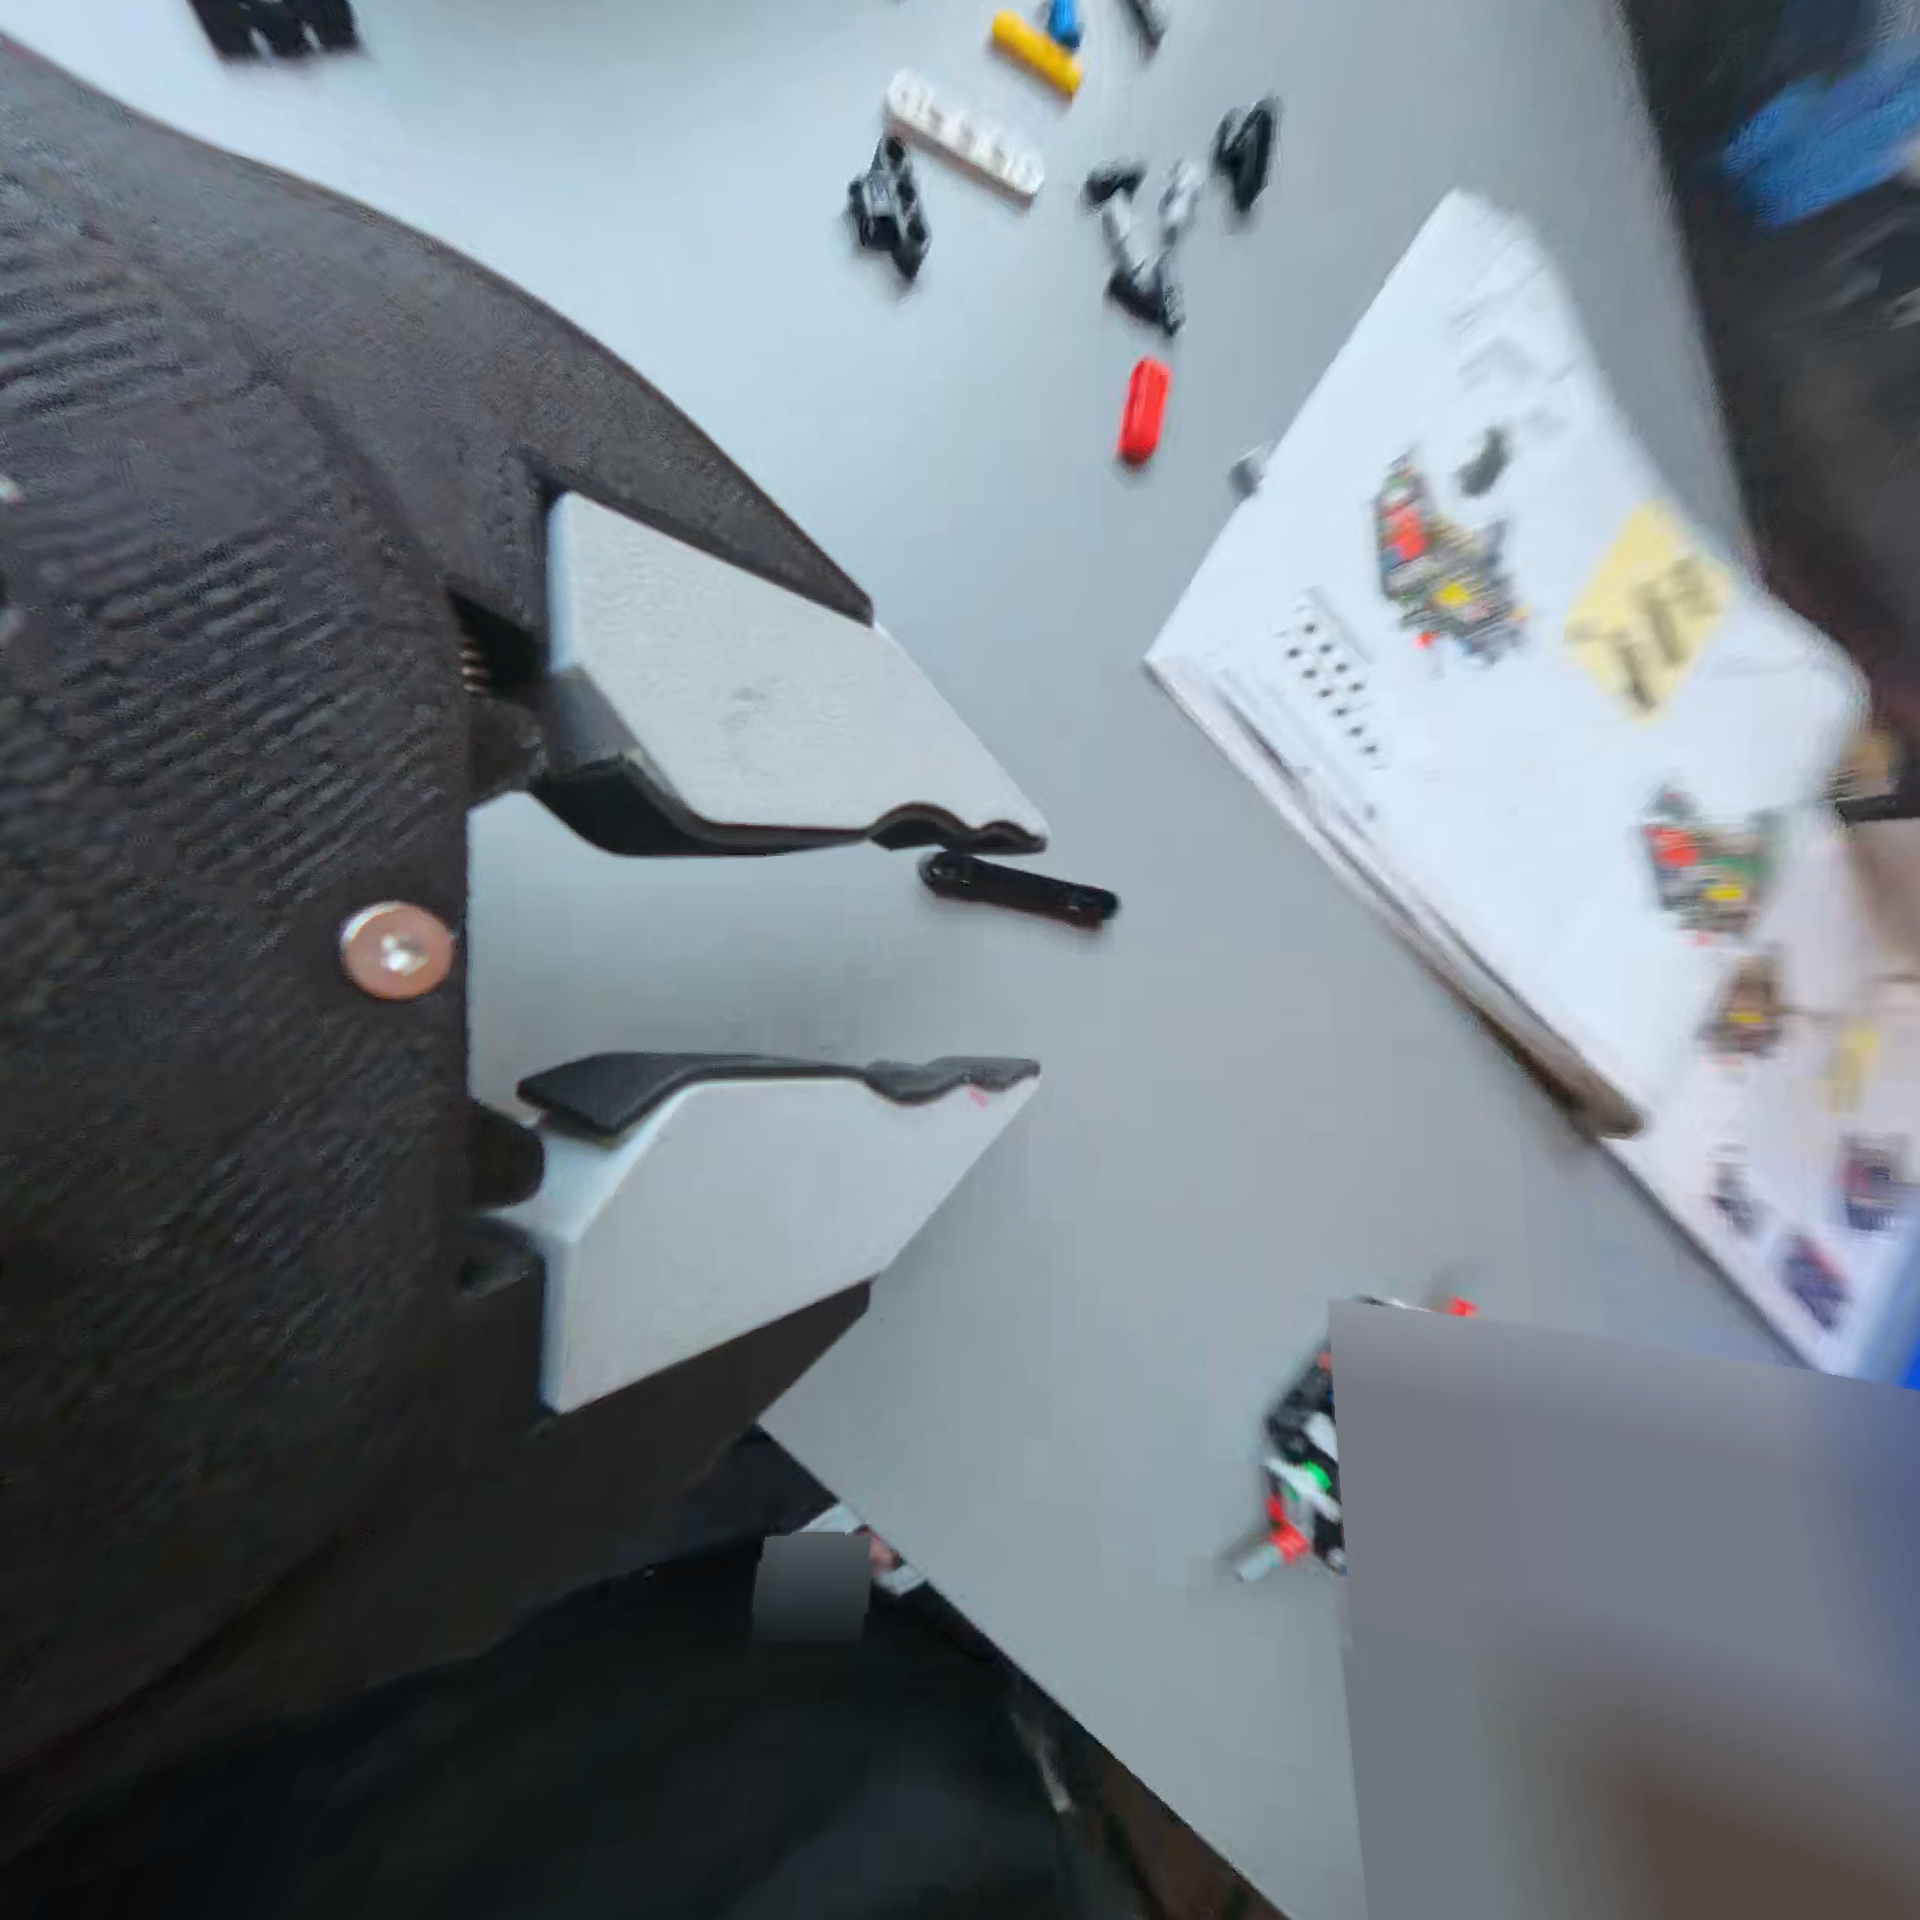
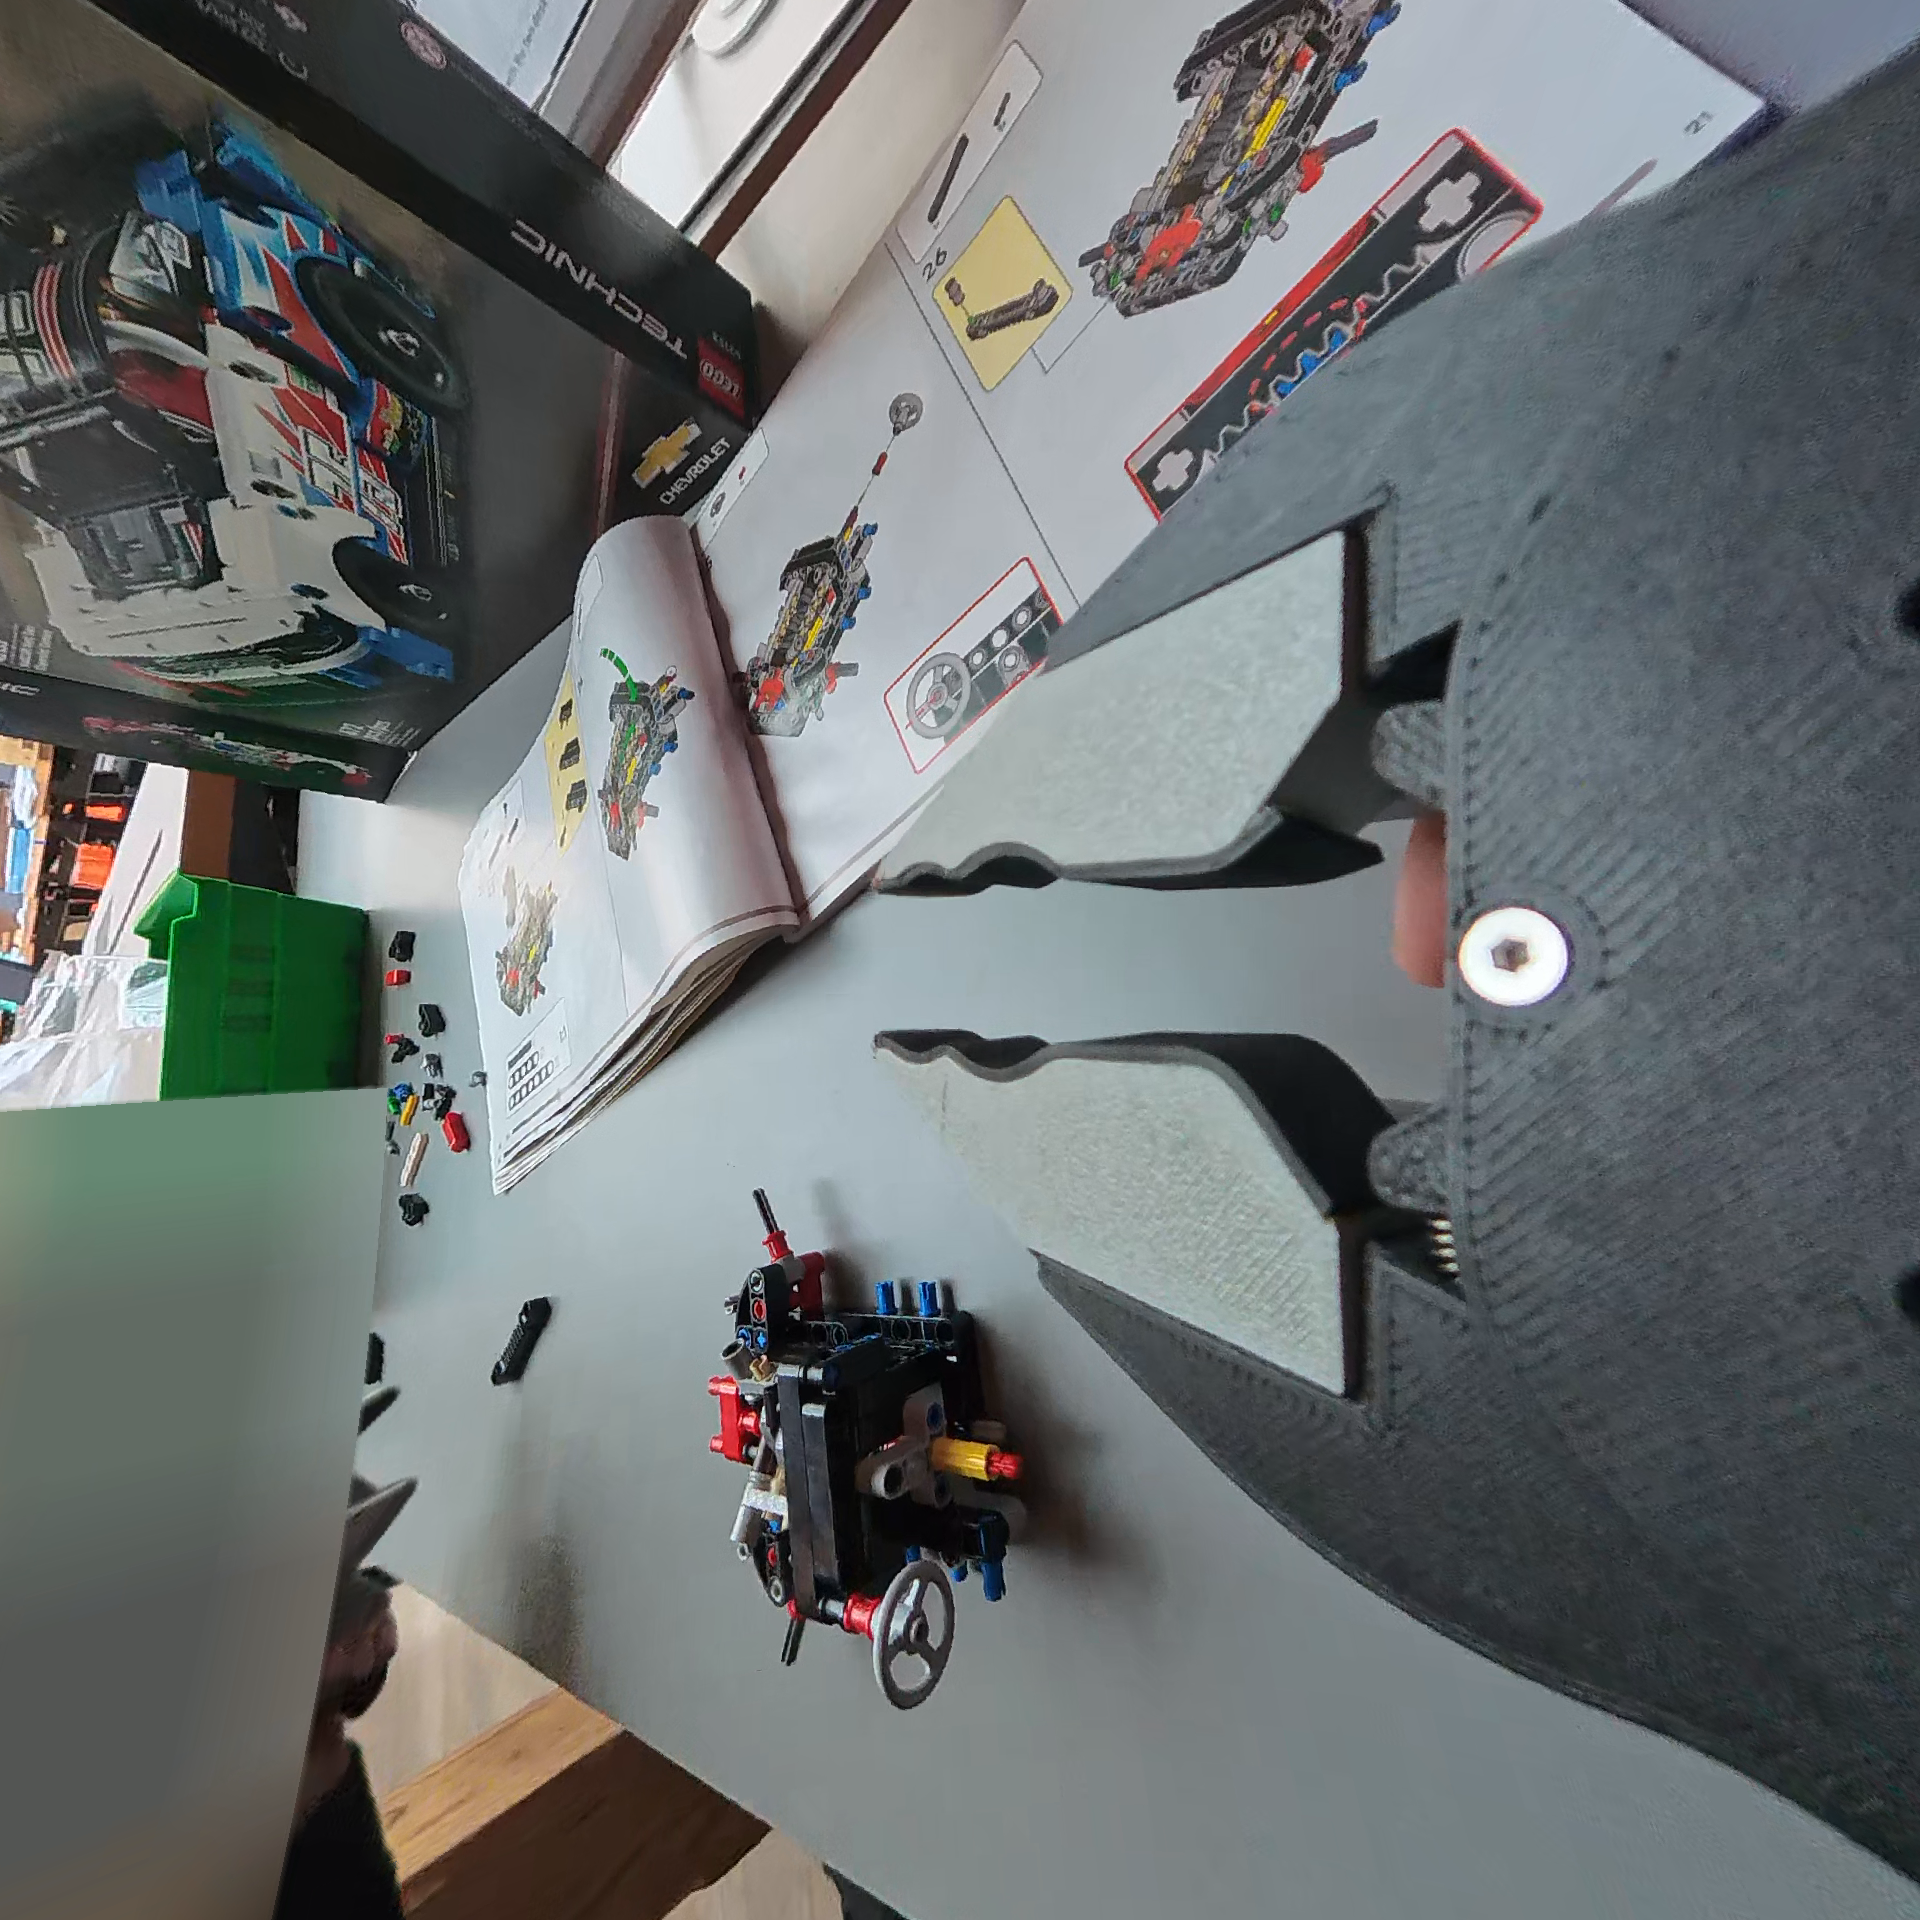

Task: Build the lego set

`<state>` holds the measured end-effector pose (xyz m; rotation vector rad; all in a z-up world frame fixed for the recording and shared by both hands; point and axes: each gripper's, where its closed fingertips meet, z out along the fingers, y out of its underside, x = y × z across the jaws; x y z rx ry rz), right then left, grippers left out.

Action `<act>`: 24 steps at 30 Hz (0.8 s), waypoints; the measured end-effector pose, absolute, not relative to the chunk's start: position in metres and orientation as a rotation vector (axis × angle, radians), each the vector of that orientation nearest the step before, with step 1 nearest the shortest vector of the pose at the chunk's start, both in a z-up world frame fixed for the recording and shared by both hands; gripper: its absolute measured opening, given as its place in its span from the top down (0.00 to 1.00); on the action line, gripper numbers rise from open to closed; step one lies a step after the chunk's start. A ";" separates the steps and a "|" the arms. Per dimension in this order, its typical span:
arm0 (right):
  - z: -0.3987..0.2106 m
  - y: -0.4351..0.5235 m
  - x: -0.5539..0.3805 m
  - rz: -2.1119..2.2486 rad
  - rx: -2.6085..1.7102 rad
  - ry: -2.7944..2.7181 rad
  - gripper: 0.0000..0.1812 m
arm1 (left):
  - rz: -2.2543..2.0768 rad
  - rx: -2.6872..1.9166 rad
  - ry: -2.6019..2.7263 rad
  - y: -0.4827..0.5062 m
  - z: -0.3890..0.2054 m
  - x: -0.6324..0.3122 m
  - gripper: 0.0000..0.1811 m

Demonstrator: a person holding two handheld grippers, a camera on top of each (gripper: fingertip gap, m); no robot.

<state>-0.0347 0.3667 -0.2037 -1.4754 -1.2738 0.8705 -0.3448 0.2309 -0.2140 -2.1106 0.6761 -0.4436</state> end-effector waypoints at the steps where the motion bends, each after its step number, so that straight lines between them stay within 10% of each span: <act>1: -0.205 0.367 -0.036 0.869 -1.485 -1.284 0.87 | -0.443 -2.163 0.678 0.237 -0.227 -0.350 0.76; 8: -0.205 0.365 -0.037 0.843 -1.464 -1.292 0.89 | -0.445 -2.254 0.806 0.248 -0.267 -0.349 0.97; 24: -0.203 0.357 -0.029 0.903 -1.440 -1.313 0.87 | -0.551 -2.139 1.114 0.305 -0.269 -0.214 0.96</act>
